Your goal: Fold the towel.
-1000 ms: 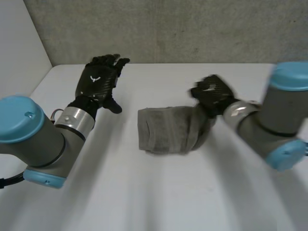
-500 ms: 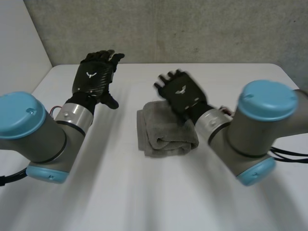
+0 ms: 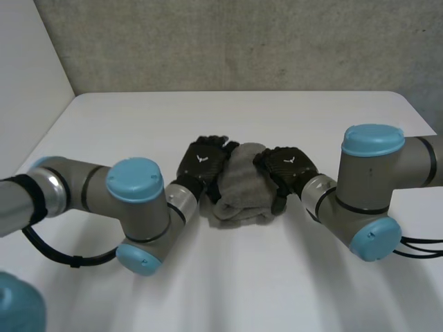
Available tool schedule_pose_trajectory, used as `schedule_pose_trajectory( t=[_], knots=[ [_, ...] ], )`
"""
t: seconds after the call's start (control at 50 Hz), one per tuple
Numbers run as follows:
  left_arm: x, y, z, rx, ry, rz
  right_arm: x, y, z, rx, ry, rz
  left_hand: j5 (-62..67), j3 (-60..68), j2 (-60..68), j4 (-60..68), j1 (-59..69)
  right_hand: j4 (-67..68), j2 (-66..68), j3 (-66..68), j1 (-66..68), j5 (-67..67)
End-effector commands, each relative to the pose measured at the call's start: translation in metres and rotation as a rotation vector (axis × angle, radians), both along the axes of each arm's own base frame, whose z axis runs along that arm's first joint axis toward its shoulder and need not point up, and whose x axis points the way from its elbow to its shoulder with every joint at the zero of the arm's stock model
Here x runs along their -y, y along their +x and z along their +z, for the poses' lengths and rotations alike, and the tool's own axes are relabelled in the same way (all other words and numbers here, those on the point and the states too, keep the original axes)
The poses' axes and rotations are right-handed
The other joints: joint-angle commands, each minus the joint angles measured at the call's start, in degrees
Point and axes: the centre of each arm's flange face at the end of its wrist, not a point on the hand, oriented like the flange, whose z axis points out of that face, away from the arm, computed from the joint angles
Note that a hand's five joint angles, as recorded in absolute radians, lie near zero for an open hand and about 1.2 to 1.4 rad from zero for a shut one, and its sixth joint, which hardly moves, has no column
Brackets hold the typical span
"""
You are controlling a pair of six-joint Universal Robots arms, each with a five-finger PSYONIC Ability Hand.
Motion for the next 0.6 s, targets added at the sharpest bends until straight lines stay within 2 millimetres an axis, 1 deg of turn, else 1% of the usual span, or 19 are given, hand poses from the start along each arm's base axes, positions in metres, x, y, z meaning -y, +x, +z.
schedule_pose_trajectory(
  t=[0.02, 0.06, 0.08, 0.1, 0.12, 0.14, 0.16, 0.18, 0.2, 0.22, 0.24, 0.26, 0.28, 0.32, 0.34, 0.38, 0.4, 0.44, 0.6],
  knots=[
    [0.0, 0.001, -0.012, 0.018, 0.02, 0.002, 0.001, 0.0, 0.003, 0.007, -0.01, 0.004, -1.0, 1.2, 1.1, 1.2, 1.0, -4.7, -4.0, -3.8, -3.4, -3.4],
    [0.0, 0.001, -0.008, 0.014, 0.015, 0.002, 0.002, 0.0, 0.012, 0.017, -0.031, 0.003, -1.0, 1.2, 1.1, 1.2, 1.0, -4.7, -4.0, -3.8, -3.4, -3.4],
    [-0.001, 0.001, 0.0, 0.006, 0.004, 0.001, 0.003, -0.002, 0.03, 0.036, -0.069, -0.005, -1.0, 1.2, 1.1, 1.2, 1.0, -4.7, -4.0, -3.8, -3.4, -3.4],
    [0.0, 0.002, 0.017, -0.012, -0.022, 0.005, 0.003, -0.002, 0.03, 0.036, -0.069, -0.005, -1.1, 1.1, 0.9, 1.1, 0.8, -4.7, -4.0, -3.8, -3.4, -3.4],
    [0.0, 0.002, 0.017, -0.012, -0.022, 0.005, 0.002, -0.004, 0.054, 0.062, -0.118, -0.012, -1.1, 1.1, 0.9, 1.1, 0.8, -4.7, -4.0, -3.8, -3.4, -3.4],
    [0.001, 0.006, 0.043, -0.038, -0.056, 0.018, -0.002, -0.006, 0.077, 0.09, -0.163, -0.02, -1.3, 0.9, 0.8, 0.9, 0.6, -4.7, -4.0, -3.8, -3.4, -3.4],
    [0.001, 0.006, 0.043, -0.038, -0.057, 0.018, -0.002, -0.006, 0.077, 0.09, -0.163, -0.02, -1.3, 0.9, 0.8, 0.9, 0.6, -4.7, -4.0, -3.8, -3.4, -3.4],
    [0.001, 0.006, 0.043, -0.038, -0.057, 0.018, -0.004, -0.009, 0.094, 0.118, -0.194, -0.031, -1.3, 0.9, 0.8, 0.9, 0.6, -4.7, -4.0, -3.8, -3.4, -3.4],
    [-0.002, 0.011, 0.069, -0.059, -0.086, 0.032, -0.007, -0.013, 0.111, 0.152, -0.217, -0.044, -1.5, 0.7, 0.6, 0.7, 0.5, -4.7, -4.0, -3.8, -3.4, -3.4],
    [-0.005, 0.017, 0.093, -0.077, -0.115, 0.047, -0.007, -0.013, 0.111, 0.152, -0.217, -0.044, -1.6, 0.6, 0.4, 0.6, 0.3, -4.7, -4.0, -3.8, -3.4, -3.4],
    [-0.005, 0.017, 0.093, -0.077, -0.115, 0.047, -0.01, -0.016, 0.125, 0.187, -0.231, -0.063, -1.6, 0.6, 0.4, 0.6, 0.3, -4.7, -4.0, -3.8, -3.4, -3.4],
    [-0.008, 0.024, 0.115, -0.096, -0.143, 0.067, -0.013, -0.023, 0.144, 0.228, -0.257, -0.097, -1.6, 0.6, 0.4, 0.6, 0.3, -4.7, -4.0, -3.8, -3.4, -3.4],
    [-0.008, 0.024, 0.116, -0.096, -0.143, 0.067, -0.013, -0.023, 0.144, 0.228, -0.257, -0.098, -1.6, 0.6, 0.4, 0.6, 0.3, -4.7, -4.0, -3.8, -3.4, -3.4],
    [-0.012, 0.052, 0.158, -0.123, -0.18, 0.152, -0.019, -0.04, 0.18, 0.282, -0.324, -0.184, -1.5, 0.7, 0.6, 0.7, 0.5, -4.7, -4.0, -3.8, -3.4, -3.4],
    [-0.012, 0.053, 0.158, -0.123, -0.181, 0.153, -0.022, -0.049, 0.192, 0.287, -0.349, -0.232, -1.5, 0.7, 0.6, 0.7, 0.5, -4.7, -4.0, -3.8, -3.4, -3.4],
    [-0.018, 0.075, 0.184, -0.13, -0.192, 0.223, -0.025, -0.056, 0.202, 0.287, -0.363, -0.268, -1.5, 0.7, 0.6, 0.7, 0.5, -4.7, -4.0, -3.8, -3.4, -3.4],
    [-0.018, 0.075, 0.184, -0.13, -0.192, 0.223, -0.028, -0.06, 0.208, 0.285, -0.369, -0.291, -1.5, 0.7, 0.6, 0.7, 0.5, -4.7, -4.0, -3.8, -3.4, -3.4],
    [-0.028, 0.086, 0.199, -0.124, -0.186, 0.251, -0.03, -0.063, 0.21, 0.278, -0.362, -0.306, -1.6, 0.6, 0.4, 0.6, 0.3, -4.7, -4.0, -3.8, -3.4, -3.4],
    [-0.046, 0.1, 0.222, -0.129, -0.196, 0.281, -0.036, -0.068, 0.219, 0.273, -0.356, -0.319, -1.6, 0.6, 0.4, 0.6, 0.3, -4.7, -4.0, -3.8, -3.4, -3.4]
  ],
)
